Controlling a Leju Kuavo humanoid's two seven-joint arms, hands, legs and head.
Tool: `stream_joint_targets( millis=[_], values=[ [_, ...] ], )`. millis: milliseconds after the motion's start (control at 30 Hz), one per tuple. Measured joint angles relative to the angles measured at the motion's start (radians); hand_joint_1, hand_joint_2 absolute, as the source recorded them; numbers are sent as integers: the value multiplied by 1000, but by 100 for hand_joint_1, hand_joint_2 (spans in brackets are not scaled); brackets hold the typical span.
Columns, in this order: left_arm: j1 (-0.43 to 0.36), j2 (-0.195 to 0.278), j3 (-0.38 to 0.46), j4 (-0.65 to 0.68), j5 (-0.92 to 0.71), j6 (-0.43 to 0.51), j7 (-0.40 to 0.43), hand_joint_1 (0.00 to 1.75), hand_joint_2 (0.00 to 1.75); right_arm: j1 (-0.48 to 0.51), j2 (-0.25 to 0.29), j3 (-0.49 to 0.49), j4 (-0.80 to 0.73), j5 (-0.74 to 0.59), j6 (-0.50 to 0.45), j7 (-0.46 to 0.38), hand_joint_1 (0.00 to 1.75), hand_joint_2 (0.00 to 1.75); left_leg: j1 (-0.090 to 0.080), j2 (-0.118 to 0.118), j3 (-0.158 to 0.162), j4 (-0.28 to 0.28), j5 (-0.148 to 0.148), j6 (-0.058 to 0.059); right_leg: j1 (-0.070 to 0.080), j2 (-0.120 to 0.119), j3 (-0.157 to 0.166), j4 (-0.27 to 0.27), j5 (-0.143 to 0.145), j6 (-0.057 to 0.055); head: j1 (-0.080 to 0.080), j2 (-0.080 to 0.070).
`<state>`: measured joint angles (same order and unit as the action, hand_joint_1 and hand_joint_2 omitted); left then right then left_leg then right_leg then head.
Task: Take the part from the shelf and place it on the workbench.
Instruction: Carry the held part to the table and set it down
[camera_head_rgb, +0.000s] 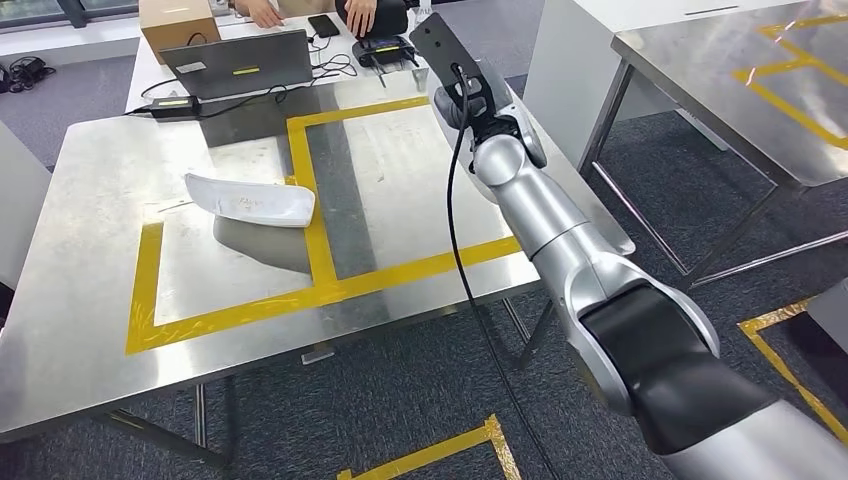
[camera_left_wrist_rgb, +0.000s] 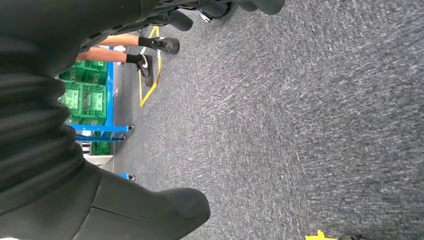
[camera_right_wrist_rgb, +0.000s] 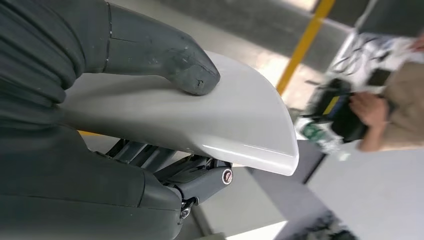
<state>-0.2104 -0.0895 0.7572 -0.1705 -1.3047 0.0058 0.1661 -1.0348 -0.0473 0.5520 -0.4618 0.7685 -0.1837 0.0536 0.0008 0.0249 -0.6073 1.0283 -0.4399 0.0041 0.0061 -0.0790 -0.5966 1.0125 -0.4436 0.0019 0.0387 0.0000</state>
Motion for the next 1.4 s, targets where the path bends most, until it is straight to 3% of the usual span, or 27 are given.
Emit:
stream_joint_targets(
  millis=[200, 467, 1167, 1267, 1333, 1400],
  values=[
    [-1, -1, 0, 0, -5, -5, 9, 0, 175, -35, -25, -20, 111, 8, 17, 77, 175, 175, 0, 1, -1, -1, 0, 0, 1, 1, -1, 0, 0, 0, 0, 0],
    [0, -1, 0, 0, 3, -4, 1, 0, 175, -36, -26, -41, 159, -8, 22, 84, 175, 175, 0, 2, -1, -2, 0, 0, 1, 2, -2, 0, 0, 0, 0, 0],
    [10, -1, 0, 3, -4, -1, 4, 0, 175, -15, 162, -44, 169, 52, -12, -93, 175, 175, 2, 5, -2, -3, 1, -2, 2, 6, -5, 2, -1, -1, 0, 0],
    [9, 0, 0, 3, -7, -1, 2, 0, 175, -16, 179, -44, 164, 60, -17, -100, 175, 175, 1, 3, 1, -12, 2, 7, -2, 2, -1, -6, 2, 7, 0, 0],
    [6, -2, 0, 3, -9, -1, -1, 0, 175, -20, 185, -44, 159, 62, -19, -102, 175, 175, 9, 0, 12, -31, 10, 15, -4, 27, -12, 19, -15, 15, 1, 0],
    [1, -3, 0, 3, -13, -1, -3, 0, 175, -23, 184, -44, 158, 63, -19, -104, 175, 175, 16, -5, 18, -40, 14, 18, -9, 63, -62, 127, -70, 22, 2, 0]
  ],
)
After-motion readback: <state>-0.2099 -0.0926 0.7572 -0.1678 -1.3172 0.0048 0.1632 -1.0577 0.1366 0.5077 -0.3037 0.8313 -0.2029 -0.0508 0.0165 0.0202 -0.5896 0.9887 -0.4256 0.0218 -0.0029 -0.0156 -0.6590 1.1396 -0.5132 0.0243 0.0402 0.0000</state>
